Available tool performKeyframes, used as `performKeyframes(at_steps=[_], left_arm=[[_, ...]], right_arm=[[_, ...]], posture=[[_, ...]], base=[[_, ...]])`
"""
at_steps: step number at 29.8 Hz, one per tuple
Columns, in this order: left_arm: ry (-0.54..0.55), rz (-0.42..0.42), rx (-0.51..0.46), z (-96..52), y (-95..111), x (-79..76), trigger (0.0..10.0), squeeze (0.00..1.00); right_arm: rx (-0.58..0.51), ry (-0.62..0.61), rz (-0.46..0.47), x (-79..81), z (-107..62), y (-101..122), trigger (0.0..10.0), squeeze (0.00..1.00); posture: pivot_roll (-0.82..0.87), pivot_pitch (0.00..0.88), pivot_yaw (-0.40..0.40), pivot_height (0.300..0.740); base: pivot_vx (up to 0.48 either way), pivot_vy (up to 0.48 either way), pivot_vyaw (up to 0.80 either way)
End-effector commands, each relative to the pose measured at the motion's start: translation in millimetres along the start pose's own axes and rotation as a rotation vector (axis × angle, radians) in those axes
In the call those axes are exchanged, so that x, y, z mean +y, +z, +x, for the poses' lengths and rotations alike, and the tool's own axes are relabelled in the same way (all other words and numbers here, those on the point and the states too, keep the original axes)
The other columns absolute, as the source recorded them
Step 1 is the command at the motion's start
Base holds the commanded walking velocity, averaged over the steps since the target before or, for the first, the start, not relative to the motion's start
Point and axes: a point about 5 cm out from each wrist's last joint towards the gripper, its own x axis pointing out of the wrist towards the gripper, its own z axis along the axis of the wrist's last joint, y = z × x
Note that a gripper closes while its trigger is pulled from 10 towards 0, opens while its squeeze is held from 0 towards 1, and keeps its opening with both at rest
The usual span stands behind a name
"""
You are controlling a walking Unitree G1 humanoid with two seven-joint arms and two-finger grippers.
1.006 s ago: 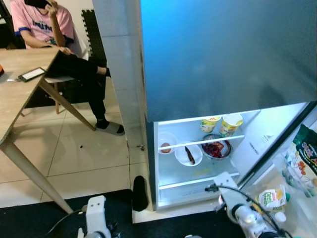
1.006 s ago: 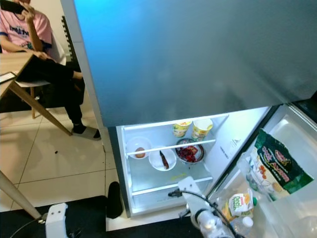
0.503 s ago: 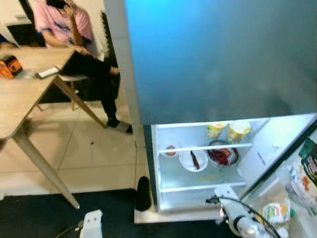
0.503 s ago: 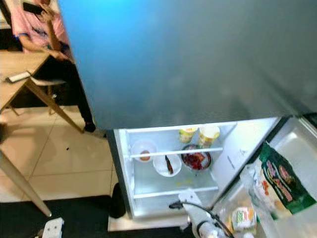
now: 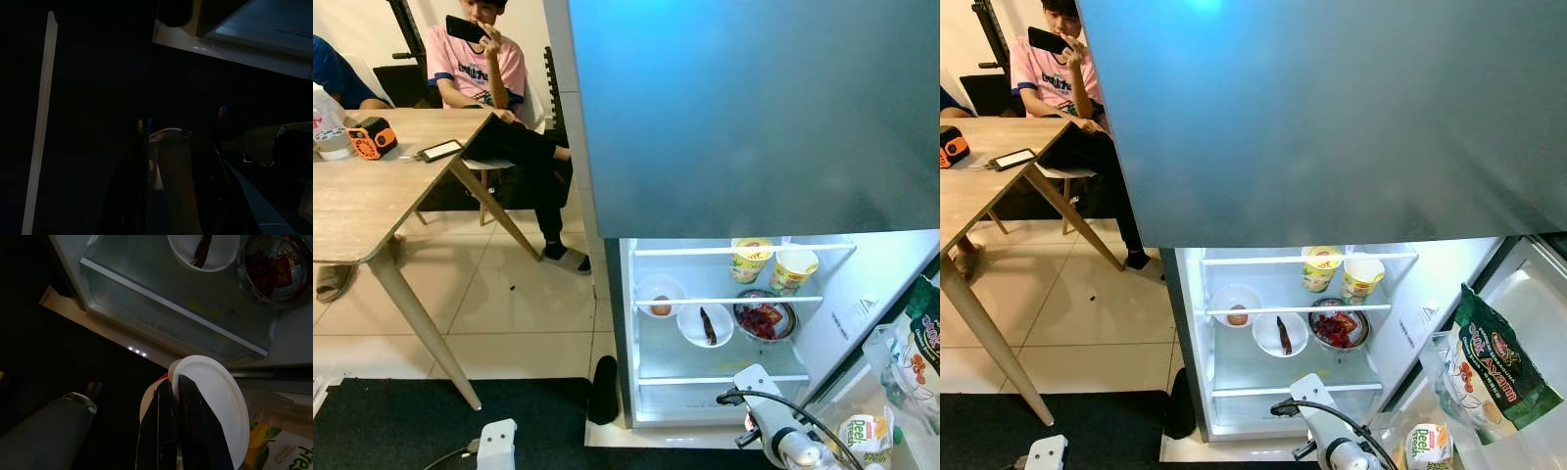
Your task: Restocking fridge
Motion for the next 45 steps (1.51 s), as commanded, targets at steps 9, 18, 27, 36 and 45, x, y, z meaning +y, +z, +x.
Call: performKeyframes(at_steps=[9, 18, 27, 36, 45], left_arm=[[-0.011, 0.012, 0.01, 0.9, 0, -2.4, 10.0, 0.0], [-0.03, 0.054, 0.021, 1.2, 0, -4.2, 10.0, 0.0], [-0.028, 0.031, 0.021, 1.1, -3, -5.6, 10.0, 0.0], [-0.077, 0.055, -0.034, 4.3, 13, -11.4, 10.0, 0.0], [-0.213, 0.167, -0.164, 9.2, 60, -28.3, 10.0, 0.0]], right_arm=[[-0.011, 0.02, -0.014, 3.2, 0.3, 2, 10.0, 0.0], [-0.002, 0.022, -0.015, 3.9, -0.3, -2, 10.0, 0.0], [0.001, 0.02, -0.022, 2.5, -0.3, -2, 10.0, 0.0], [-0.016, 0.011, -0.045, -0.9, 0.5, 5, 10.0, 0.0], [-0.024, 0.009, -0.074, -3.7, 0.7, 7, 10.0, 0.0]], posture=[[-0.01, 0.0, 0.02, 0.74], [-0.01, 0.0, 0.015, 0.74], [-0.01, 0.0, 0.01, 0.74], [-0.01, 0.0, 0.007, 0.74], [0.0, 0.0, -0.004, 0.74]], base=[[0.325, 0.0, 0.0], [0.155, -0.051, 0.0], [0.0, -0.308, 0.0], [0.0, 0.0, 0.0], [0.0, -0.105, 0.0]])
